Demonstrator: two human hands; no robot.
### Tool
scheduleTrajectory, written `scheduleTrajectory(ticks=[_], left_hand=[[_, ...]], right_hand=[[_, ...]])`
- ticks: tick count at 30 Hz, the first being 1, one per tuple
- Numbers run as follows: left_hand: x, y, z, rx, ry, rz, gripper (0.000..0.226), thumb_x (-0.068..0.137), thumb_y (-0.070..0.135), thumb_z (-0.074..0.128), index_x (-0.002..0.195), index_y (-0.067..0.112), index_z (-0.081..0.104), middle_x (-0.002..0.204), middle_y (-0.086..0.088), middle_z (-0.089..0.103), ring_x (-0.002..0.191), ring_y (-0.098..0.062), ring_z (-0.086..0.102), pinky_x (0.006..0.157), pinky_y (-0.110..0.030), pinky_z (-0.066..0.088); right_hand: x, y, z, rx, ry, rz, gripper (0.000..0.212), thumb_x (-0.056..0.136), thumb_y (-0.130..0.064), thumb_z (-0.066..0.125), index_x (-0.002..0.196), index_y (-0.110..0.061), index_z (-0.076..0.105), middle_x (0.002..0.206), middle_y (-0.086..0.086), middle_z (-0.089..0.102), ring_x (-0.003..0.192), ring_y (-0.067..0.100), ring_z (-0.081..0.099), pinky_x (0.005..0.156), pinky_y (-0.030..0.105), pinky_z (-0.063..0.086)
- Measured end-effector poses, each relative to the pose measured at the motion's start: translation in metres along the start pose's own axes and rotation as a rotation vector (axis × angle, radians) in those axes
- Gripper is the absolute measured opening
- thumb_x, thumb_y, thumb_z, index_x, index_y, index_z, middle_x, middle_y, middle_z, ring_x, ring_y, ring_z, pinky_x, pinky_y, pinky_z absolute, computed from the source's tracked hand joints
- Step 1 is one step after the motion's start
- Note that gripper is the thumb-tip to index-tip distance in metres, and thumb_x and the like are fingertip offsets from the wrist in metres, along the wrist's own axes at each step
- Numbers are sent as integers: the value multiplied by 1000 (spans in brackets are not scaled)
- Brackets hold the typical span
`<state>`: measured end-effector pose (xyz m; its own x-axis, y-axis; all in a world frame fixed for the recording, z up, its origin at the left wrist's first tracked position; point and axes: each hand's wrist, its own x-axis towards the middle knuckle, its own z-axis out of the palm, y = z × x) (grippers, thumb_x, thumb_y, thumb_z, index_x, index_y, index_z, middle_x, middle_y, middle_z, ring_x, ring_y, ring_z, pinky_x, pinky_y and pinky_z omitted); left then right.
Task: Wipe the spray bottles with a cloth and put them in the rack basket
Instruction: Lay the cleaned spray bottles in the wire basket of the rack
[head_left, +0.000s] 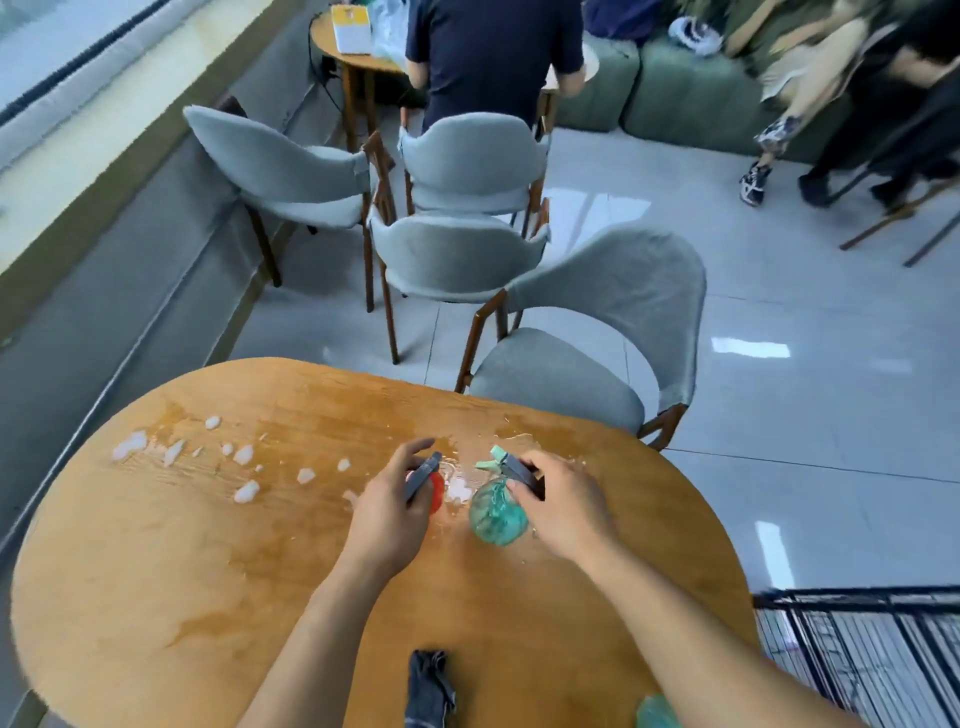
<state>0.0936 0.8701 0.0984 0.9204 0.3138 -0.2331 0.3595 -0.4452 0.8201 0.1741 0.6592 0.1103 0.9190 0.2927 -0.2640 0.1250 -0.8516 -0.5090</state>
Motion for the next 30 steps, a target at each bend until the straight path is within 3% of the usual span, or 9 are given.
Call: scheduleTrajectory(ticks=[3,9,13,15,17,19,23,27,30], left_hand=[[-7,54,37,8,-117,109,47,106,10,59,143,39,55,117,13,71,96,-11,70,84,-43,61],[-33,157,137,45,-302,374,41,108,16,57,141,41,56,111,22,68,96,-5,64,83,-30,55],[-66,217,219,29,-455,508,45,107,8,59,142,36,57,120,24,71,116,0,65,90,-25,50],[-85,243,264,43,-536,559,46,105,2,58,141,32,57,106,20,75,104,-5,70,87,-19,51],[-107,268,308,80,-605,612,48,106,5,58,140,40,53,98,18,72,87,-11,70,81,-25,55],[-133,291,354,87,-665,625,50,107,11,58,140,47,50,107,21,72,90,-11,70,82,-33,57],[-193,329,447,78,-764,598,51,106,6,60,137,46,54,110,27,71,95,-9,71,80,-24,56],[-239,362,533,122,-830,625,47,104,13,65,140,43,56,123,21,72,110,-12,69,94,-35,56],[-270,384,590,147,-904,670,45,106,15,63,141,41,56,116,16,74,98,-9,68,87,-30,55]], right_hand=[[-45,50,-48,108,126,121,21,96,-40,70,116,-32,69,106,-15,74,95,14,67,81,34,53],[-149,153,-127,348,425,345,20,93,-29,78,111,-36,71,91,-25,73,87,2,70,82,31,57],[-219,222,-166,420,572,420,24,92,-21,78,101,-41,69,92,-31,72,84,-1,69,75,30,55],[-254,259,-184,449,638,473,18,93,-23,78,102,-36,71,92,-28,73,86,-1,69,77,34,57],[-287,296,-199,468,691,523,18,94,-26,77,101,-41,70,94,-26,73,89,-1,69,79,36,58],[-320,334,-213,493,726,571,21,95,-28,77,99,-47,67,95,-28,73,90,-4,68,81,35,60],[-378,410,-236,546,752,644,22,95,-33,76,104,-50,65,97,-28,71,90,-7,68,79,27,61],[-426,484,-253,559,808,736,26,95,-36,76,120,-37,68,102,-18,75,90,3,72,74,31,62],[-454,529,-264,561,834,814,28,95,-37,76,120,-40,65,100,-18,73,85,1,70,68,25,57]])
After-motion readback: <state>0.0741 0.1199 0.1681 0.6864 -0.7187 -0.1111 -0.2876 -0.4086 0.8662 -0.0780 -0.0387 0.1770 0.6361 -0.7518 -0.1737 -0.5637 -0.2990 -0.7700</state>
